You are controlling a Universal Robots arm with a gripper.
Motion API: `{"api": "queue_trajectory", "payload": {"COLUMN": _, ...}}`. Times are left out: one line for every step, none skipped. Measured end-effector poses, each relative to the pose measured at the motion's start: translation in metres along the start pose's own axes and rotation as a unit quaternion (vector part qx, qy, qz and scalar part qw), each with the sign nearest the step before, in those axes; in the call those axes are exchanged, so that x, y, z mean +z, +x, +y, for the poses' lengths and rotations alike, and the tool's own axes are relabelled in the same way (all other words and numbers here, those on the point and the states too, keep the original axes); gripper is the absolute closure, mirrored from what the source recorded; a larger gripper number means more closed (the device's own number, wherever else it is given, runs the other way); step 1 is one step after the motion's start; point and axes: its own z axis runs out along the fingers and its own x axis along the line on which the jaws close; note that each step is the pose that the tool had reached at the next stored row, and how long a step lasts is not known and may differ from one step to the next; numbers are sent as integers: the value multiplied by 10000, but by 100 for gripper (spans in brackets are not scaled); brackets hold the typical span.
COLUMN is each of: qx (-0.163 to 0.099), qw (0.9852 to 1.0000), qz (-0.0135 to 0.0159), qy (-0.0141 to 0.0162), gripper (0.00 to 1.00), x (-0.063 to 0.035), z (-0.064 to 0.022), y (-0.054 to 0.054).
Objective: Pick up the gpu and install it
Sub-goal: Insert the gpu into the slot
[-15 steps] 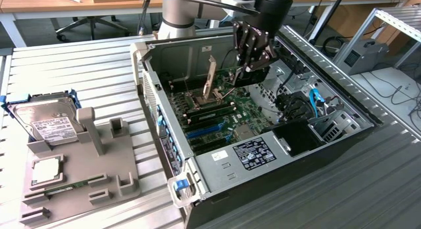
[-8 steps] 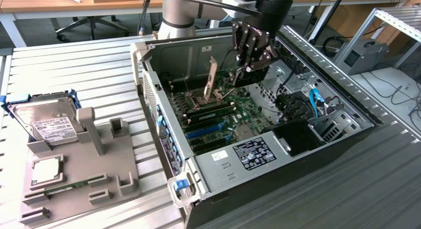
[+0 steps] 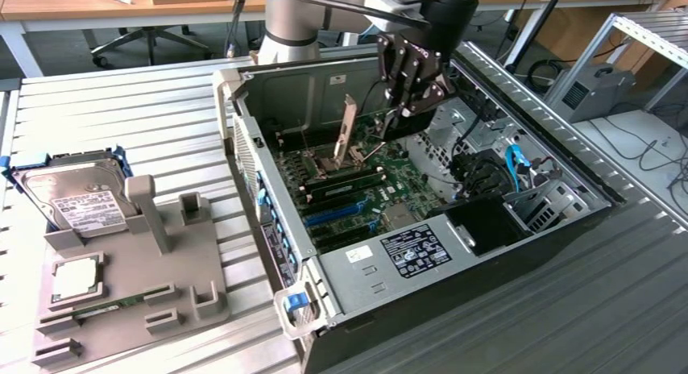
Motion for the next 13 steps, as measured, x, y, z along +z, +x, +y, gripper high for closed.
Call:
{"api": "queue_trajectory", "payload": {"qx": -30, "qw": 10000, "qz": -19, "qy": 2, "gripper": 74, "x": 1, "z": 0, "y": 0}}
{"api": "queue_trajectory", "payload": {"qx": -62, "qw": 10000, "qz": -40, "qy": 4, "gripper": 74, "x": 0, "z": 0, "y": 0}}
{"api": "queue_trajectory", "payload": {"qx": -100, "qw": 9999, "qz": -57, "qy": 6, "gripper": 74, "x": 0, "z": 0, "y": 0}}
{"api": "queue_trajectory", "payload": {"qx": -146, "qw": 9999, "qz": -69, "qy": 6, "gripper": 74, "x": 0, "z": 0, "y": 0}}
{"api": "queue_trajectory", "payload": {"qx": -206, "qw": 9998, "qz": -76, "qy": 6, "gripper": 74, "x": 0, "z": -1, "y": 0}}
{"api": "queue_trajectory", "payload": {"qx": -304, "qw": 9995, "qz": -77, "qy": 5, "gripper": 74, "x": 0, "z": -2, "y": 0}}
{"api": "queue_trajectory", "payload": {"qx": -371, "qw": 9993, "qz": -75, "qy": 3, "gripper": 74, "x": 0, "z": -1, "y": 0}}
{"api": "queue_trajectory", "payload": {"qx": -373, "qw": 9993, "qz": -75, "qy": 3, "gripper": 74, "x": 0, "z": -2, "y": 0}}
{"api": "queue_trajectory", "payload": {"qx": -374, "qw": 9993, "qz": -75, "qy": 3, "gripper": 74, "x": 0, "z": -2, "y": 0}}
{"api": "queue_trajectory", "payload": {"qx": -374, "qw": 9993, "qz": -75, "qy": 2, "gripper": 74, "x": 0, "z": -2, "y": 0}}
{"api": "queue_trajectory", "payload": {"qx": -374, "qw": 9993, "qz": -75, "qy": 3, "gripper": 74, "x": 0, "z": -2, "y": 0}}
{"api": "queue_trajectory", "payload": {"qx": -374, "qw": 9993, "qz": -75, "qy": 3, "gripper": 74, "x": 0, "z": -2, "y": 0}}
{"api": "queue_trajectory", "payload": {"qx": -374, "qw": 9993, "qz": -75, "qy": 3, "gripper": 74, "x": 0, "z": -1, "y": 1}}
